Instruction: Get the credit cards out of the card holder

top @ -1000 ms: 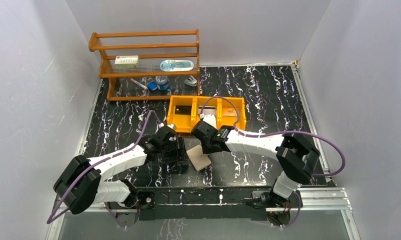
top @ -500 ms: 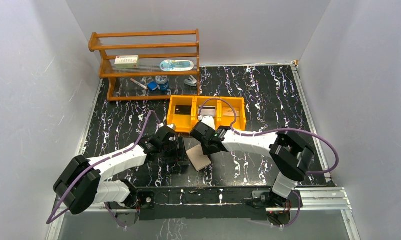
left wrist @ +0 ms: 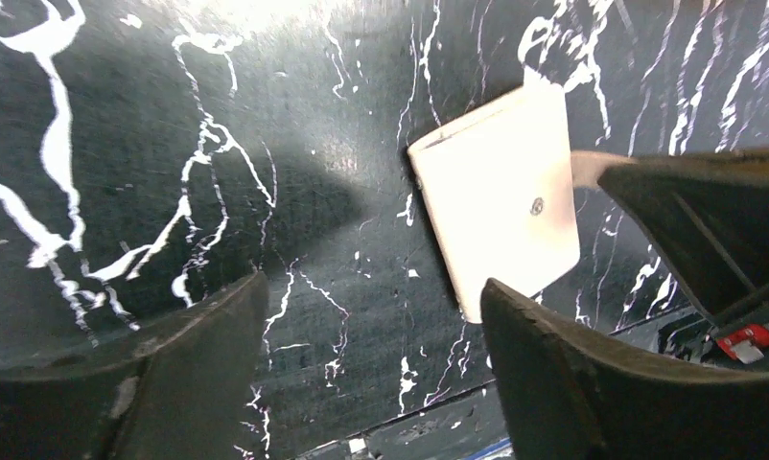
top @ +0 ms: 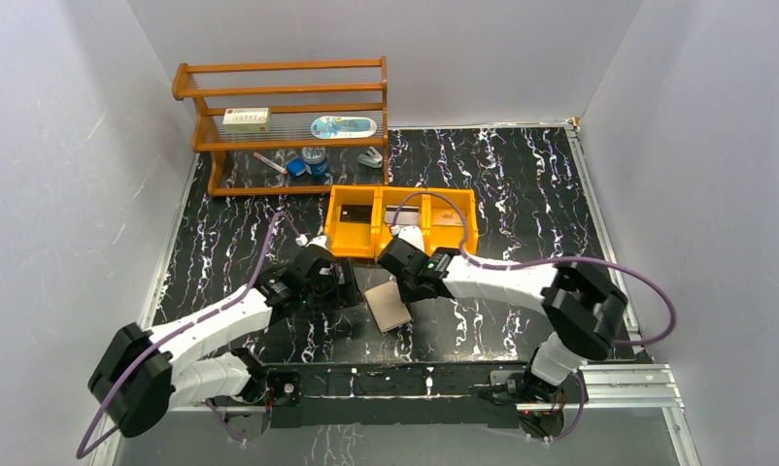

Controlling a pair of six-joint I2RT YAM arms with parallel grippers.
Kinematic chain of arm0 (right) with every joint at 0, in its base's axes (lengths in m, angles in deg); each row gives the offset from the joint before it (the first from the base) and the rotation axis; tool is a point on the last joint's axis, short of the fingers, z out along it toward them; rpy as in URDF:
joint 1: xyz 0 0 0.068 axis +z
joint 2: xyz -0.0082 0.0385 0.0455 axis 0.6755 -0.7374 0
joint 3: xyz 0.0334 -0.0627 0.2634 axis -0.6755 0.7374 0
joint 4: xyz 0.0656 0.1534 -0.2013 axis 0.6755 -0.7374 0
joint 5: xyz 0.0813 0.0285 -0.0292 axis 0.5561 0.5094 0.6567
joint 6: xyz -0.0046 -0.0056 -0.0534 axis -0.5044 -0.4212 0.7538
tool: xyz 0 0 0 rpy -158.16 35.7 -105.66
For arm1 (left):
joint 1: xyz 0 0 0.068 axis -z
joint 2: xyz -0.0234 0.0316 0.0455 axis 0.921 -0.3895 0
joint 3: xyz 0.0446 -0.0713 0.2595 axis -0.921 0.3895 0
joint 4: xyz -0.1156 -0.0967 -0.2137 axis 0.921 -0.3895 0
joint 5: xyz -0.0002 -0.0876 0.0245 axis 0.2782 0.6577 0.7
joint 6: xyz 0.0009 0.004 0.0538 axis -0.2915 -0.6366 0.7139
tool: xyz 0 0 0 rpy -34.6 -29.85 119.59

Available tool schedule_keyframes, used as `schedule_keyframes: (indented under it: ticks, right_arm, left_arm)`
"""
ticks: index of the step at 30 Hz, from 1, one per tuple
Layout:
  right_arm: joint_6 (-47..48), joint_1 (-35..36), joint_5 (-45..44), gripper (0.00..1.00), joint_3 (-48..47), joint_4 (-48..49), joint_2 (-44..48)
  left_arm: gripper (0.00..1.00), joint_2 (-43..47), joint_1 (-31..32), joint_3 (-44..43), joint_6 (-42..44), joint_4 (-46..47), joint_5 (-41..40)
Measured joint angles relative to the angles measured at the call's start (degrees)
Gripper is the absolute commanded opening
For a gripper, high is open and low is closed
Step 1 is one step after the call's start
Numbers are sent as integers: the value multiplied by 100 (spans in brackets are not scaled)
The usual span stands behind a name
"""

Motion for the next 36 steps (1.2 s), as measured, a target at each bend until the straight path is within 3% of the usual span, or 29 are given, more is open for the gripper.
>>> schedule_keyframes:
  ticks: [2, 10, 20, 28, 36]
  right_arm:
    - [-52, 0, 74, 0, 188, 2, 356]
    - [-365, -26, 802, 0, 621, 520, 1735]
    - [-688, -37, 2111, 0, 636, 1698, 1121]
    - [-813, -44, 2140, 0, 638, 1775, 962]
    - [-1338, -654, 1740, 0, 1749, 1860, 2055]
  left_arm:
    - [98, 330, 0, 0, -68, -116, -247]
    - [98, 1832, 0, 59, -389, -553, -1263]
    - [98, 2739, -4, 120, -684, -1222, -1915]
    - [98, 2830, -4, 122, -702, -1464, -1991]
    - [92, 2155, -9, 96, -343, -1226, -1587]
